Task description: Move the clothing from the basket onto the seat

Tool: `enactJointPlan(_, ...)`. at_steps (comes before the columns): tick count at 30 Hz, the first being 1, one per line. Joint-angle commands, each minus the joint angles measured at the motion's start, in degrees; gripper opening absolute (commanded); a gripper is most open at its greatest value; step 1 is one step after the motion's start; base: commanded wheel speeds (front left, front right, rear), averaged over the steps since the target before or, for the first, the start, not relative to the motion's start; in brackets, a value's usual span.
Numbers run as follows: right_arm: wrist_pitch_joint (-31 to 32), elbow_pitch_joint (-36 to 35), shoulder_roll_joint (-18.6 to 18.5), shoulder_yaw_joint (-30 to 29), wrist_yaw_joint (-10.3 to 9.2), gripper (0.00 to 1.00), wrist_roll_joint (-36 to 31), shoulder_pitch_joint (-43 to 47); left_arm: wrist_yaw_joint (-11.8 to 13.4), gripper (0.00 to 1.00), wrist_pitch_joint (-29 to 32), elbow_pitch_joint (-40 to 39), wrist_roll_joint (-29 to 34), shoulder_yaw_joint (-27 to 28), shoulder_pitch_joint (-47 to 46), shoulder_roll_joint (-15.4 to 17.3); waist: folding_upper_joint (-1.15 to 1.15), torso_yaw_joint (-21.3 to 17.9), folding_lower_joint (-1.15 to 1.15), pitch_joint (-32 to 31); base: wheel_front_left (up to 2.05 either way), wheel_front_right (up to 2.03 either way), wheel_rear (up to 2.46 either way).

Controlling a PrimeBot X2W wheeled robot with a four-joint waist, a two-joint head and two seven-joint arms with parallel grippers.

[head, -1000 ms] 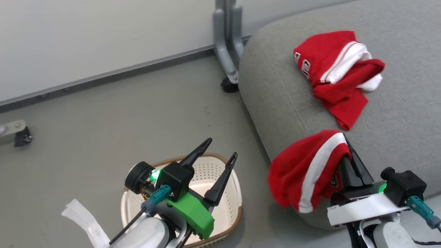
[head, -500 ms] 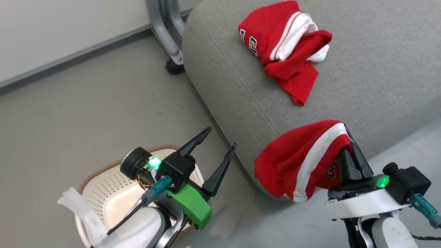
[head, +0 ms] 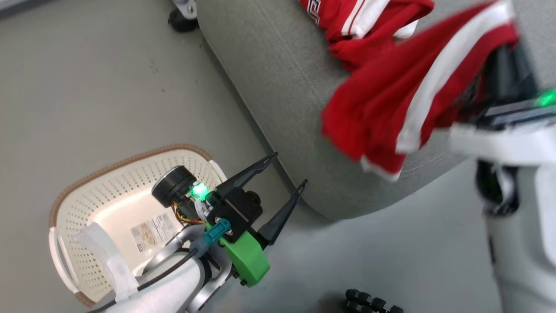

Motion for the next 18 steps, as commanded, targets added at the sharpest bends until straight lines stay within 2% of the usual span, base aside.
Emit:
enactJointPlan(1,0.0,0.3,-1.1,-0.7,-0.04,0.00,-0.5,-3.8,-0.3,1.00,0.4,-0.7,0.3,0.2,-1.4,0.9,0.00,2.3,-0.01,6.2,0.00,0.00,0.00)
enactJointPlan(6,0.0,4.1,-6.8,-5.2,-0.04,0.00,-1.6,-20.4,-0.2,1.00,1.2,-4.5,1.6,0.1,-3.0,1.6,0.00,5.4,-0.01,11.0,0.00,0.00,0.00)
enactJointPlan(10,0.0,9.1,-11.2,-7.2,-0.04,0.00,-3.0,-30.4,0.5,1.00,1.1,-6.7,2.8,0.6,-4.0,2.4,0.00,7.2,-0.01,13.7,0.00,0.00,0.00)
enactJointPlan(14,0.0,16.1,-15.1,-8.1,-0.04,0.00,-5.9,-35.1,2.1,1.00,-0.3,-7.1,4.5,1.1,-4.8,1.9,0.00,8.9,-0.01,15.3,0.00,0.00,0.00)
enactJointPlan(18,0.0,25.6,-16.1,-8.8,-0.05,0.00,-7.2,-33.9,2.2,1.00,-1.6,-7.5,4.6,1.4,-5.8,1.4,0.00,10.1,-0.01,17.2,0.00,0.00,0.00)
